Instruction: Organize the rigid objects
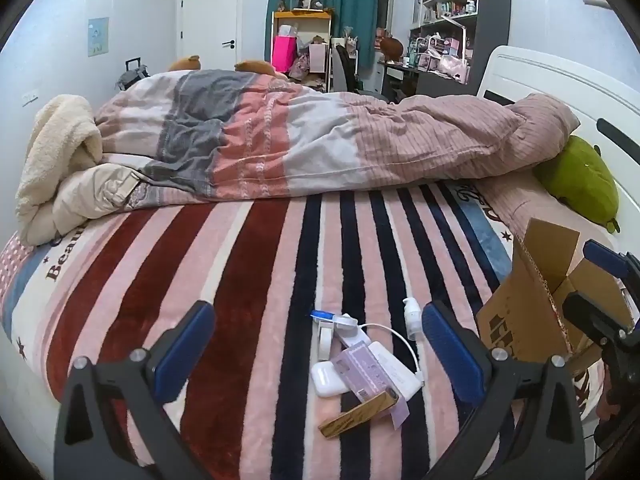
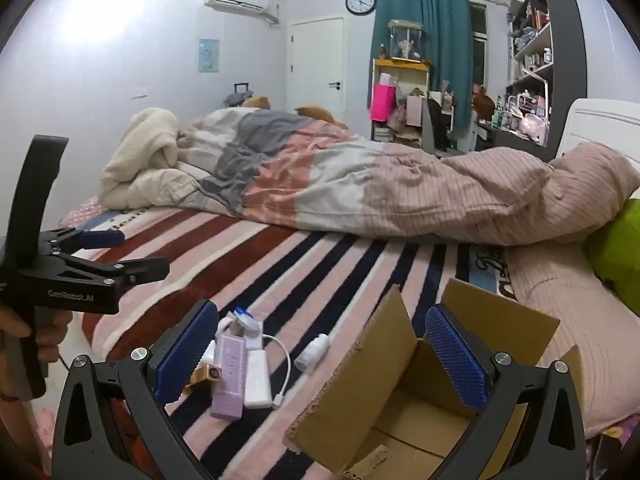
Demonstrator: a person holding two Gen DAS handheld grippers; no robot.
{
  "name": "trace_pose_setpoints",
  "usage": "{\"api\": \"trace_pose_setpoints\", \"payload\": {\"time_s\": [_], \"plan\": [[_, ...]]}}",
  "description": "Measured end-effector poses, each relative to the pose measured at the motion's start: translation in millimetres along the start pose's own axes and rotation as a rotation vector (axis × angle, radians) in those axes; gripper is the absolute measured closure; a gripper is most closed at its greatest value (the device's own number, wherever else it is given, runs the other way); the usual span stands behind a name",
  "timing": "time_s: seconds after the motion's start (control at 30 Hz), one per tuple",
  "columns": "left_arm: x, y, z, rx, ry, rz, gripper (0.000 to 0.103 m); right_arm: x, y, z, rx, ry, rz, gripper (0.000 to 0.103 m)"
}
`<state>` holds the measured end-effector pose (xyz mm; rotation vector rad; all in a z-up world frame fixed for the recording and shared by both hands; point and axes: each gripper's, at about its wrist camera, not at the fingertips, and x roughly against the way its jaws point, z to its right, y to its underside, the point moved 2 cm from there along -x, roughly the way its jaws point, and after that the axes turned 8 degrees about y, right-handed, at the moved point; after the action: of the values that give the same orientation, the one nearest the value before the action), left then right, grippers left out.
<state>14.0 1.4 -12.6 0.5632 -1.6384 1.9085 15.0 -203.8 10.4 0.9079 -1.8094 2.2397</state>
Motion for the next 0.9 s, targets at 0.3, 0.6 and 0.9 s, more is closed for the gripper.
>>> {"api": "trace_pose_setpoints", "payload": {"time_s": [0.3, 0.6, 0.9], "plan": [[-9, 2, 3, -0.009, 0.009, -0.026, 0.0, 3, 5, 8, -0.05, -0.015, 0.015, 0.0], [-1, 7, 0, -0.003, 0.009, -0.01, 0.0, 2, 6, 5, -0.038, 0.014, 0.001, 0.0], [4, 10, 1, 0.001, 0.01, -0.002, 0.0, 8, 10, 4, -0.031, 0.016, 0.019, 0.0]]}}
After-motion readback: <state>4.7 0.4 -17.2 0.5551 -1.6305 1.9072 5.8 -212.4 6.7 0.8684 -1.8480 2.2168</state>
